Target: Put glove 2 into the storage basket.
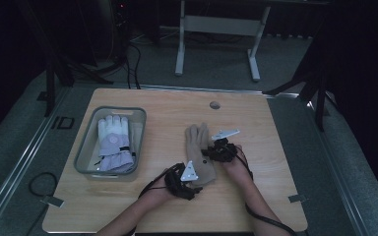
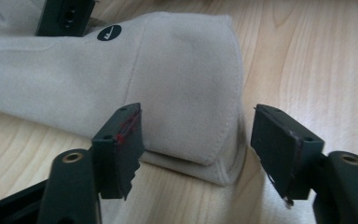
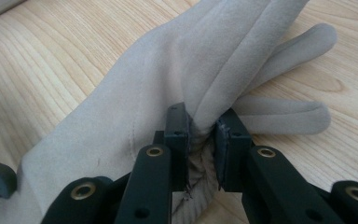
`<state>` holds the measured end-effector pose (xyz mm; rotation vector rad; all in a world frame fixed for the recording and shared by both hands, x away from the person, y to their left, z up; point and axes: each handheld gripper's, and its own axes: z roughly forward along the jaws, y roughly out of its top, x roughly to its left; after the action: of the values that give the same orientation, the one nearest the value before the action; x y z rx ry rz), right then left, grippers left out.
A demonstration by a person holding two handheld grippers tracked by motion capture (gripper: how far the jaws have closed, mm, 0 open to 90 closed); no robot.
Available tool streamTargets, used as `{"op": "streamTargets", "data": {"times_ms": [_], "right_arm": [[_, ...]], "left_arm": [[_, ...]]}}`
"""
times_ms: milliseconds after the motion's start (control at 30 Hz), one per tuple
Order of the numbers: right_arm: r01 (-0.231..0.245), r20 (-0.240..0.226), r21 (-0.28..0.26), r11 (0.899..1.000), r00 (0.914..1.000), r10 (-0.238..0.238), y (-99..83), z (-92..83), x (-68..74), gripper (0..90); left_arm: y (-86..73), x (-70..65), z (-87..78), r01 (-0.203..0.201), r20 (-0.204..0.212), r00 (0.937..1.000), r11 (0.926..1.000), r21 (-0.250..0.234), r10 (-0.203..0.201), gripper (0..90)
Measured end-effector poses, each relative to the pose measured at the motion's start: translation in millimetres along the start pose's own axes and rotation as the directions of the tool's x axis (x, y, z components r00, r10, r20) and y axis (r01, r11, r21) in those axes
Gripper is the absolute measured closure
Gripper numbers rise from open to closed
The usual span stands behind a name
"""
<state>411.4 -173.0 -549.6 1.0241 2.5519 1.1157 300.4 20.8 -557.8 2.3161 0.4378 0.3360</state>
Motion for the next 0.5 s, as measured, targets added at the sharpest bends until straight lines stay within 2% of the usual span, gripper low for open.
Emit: {"op": "streamTargets", "data": {"times_ms": [133,167,267,300,333,367,500], "right_arm": [[0.002,0.011,0.007,1.000,0.9999,-0.002,1.2,0.0,1.8,77.7],[0.002,0.012,0.009,1.000,0.9999,-0.002,1.4,0.0,2.0,77.7],[-0.007,0.014,0.017,1.000,0.9999,0.007,2.9,0.0,2.8,78.3],[-0.007,0.015,0.017,1.000,0.9999,0.006,3.1,0.2,3.0,78.5],[-0.008,0.016,0.015,1.000,0.9998,0.008,3.3,0.4,3.3,78.8],[-0.015,0.017,0.016,1.000,0.9997,0.014,3.5,0.3,3.4,79.1],[-0.001,0.042,0.010,1.000,0.9991,0.001,6.7,-0.9,8.1,80.2]], "left_arm": [[3.5,0.5,0.3,-0.011,-0.016,0.9998,0.9997,0.020,0.011,43.2],[4.5,1.3,0.3,-0.012,-0.032,0.9994,0.9996,0.026,0.013,46.7],[6.2,3.5,0.2,-0.003,-0.065,0.9979,0.9991,0.043,0.005,64.5],[7.3,5.6,-0.2,0.019,-0.076,0.9970,0.9987,0.047,-0.016,69.5],[7.8,7.1,-0.5,0.035,-0.068,0.9971,0.9984,0.045,-0.032,75.4],[8.2,8.0,-0.9,0.040,-0.065,0.9972,0.9983,0.043,-0.037,77.1],[10.5,5.8,-2.8,0.015,-0.068,0.9976,0.9978,0.064,-0.011,80.3]]}}
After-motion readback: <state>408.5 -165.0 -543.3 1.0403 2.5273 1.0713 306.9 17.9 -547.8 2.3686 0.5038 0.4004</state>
